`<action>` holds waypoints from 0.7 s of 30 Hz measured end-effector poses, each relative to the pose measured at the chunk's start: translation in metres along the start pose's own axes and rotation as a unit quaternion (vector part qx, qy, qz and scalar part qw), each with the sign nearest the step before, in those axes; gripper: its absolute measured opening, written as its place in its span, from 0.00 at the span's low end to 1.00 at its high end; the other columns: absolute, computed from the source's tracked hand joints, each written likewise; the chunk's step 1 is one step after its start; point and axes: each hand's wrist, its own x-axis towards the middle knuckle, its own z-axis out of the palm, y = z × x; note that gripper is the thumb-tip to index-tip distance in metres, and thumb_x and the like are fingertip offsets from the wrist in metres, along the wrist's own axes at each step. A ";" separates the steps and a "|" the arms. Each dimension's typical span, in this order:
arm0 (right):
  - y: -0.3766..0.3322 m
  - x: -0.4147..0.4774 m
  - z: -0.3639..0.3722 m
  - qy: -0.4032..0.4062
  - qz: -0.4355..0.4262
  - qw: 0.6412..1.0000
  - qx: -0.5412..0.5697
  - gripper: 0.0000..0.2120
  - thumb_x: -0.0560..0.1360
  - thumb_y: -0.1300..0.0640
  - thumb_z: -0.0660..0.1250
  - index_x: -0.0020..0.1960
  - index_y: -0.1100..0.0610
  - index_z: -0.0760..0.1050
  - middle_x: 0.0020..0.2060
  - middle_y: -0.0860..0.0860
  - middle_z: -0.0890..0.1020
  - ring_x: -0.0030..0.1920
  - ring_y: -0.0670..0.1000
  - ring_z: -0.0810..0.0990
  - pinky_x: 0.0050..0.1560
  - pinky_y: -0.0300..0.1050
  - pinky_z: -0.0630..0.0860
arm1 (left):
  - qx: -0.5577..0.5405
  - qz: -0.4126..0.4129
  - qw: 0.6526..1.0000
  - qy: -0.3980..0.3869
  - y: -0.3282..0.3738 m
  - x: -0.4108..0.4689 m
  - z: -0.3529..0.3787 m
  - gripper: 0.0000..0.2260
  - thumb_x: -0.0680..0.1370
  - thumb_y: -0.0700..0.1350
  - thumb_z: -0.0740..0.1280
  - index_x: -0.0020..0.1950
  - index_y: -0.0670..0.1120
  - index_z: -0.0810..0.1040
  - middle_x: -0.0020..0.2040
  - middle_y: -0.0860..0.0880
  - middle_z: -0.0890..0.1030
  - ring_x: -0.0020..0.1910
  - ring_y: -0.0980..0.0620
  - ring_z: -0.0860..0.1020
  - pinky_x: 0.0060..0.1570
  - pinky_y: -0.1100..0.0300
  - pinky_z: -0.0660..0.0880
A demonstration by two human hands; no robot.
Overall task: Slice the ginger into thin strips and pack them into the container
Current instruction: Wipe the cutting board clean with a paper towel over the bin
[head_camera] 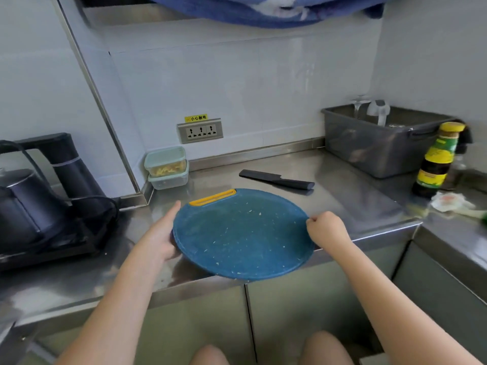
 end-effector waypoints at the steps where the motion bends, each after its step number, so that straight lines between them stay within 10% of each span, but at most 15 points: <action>1: 0.005 0.002 -0.007 0.000 0.004 1.000 -0.008 0.12 0.78 0.60 0.56 0.43 0.65 0.75 0.40 0.58 0.78 0.39 0.56 0.73 0.38 0.41 0.67 | -0.013 0.010 1.000 -0.015 -0.002 -0.002 0.011 0.16 0.79 0.55 0.63 0.44 0.44 0.82 0.39 0.45 0.85 0.31 0.48 0.83 0.31 0.56 0.78; 5: 0.028 0.009 -0.042 -0.008 0.023 0.998 -0.064 0.15 0.80 0.58 0.54 0.49 0.62 0.78 0.41 0.54 0.79 0.39 0.53 0.72 0.31 0.39 0.65 | -0.037 0.008 0.999 -0.039 0.001 -0.005 0.050 0.15 0.80 0.51 0.62 0.60 0.43 0.78 0.39 0.44 0.84 0.34 0.48 0.83 0.39 0.51 0.75; 12: 0.092 0.020 -0.121 0.177 -0.008 0.984 0.006 0.10 0.76 0.61 0.61 0.41 0.60 0.80 0.42 0.59 0.80 0.46 0.60 0.77 0.42 0.45 0.68 | -0.065 0.068 0.990 -0.104 0.018 -0.012 0.117 0.13 0.81 0.52 0.60 0.52 0.45 0.78 0.36 0.47 0.85 0.42 0.49 0.81 0.43 0.52 0.75; 16: 0.126 0.050 -0.151 0.207 0.043 0.976 -0.058 0.18 0.76 0.63 0.60 0.65 0.60 0.73 0.60 0.63 0.73 0.60 0.64 0.73 0.58 0.50 0.69 | -0.099 0.085 0.982 -0.136 0.018 -0.013 0.156 0.14 0.81 0.54 0.58 0.52 0.47 0.78 0.39 0.48 0.85 0.44 0.50 0.81 0.44 0.53 0.74; 21: 0.153 0.083 -0.165 0.126 0.127 0.975 -0.129 0.21 0.79 0.59 0.56 0.71 0.58 0.64 0.65 0.65 0.68 0.65 0.66 0.66 0.64 0.53 0.66 | -0.105 0.082 0.980 -0.149 0.005 -0.001 0.185 0.15 0.82 0.54 0.57 0.53 0.46 0.78 0.43 0.47 0.85 0.45 0.49 0.81 0.41 0.53 0.74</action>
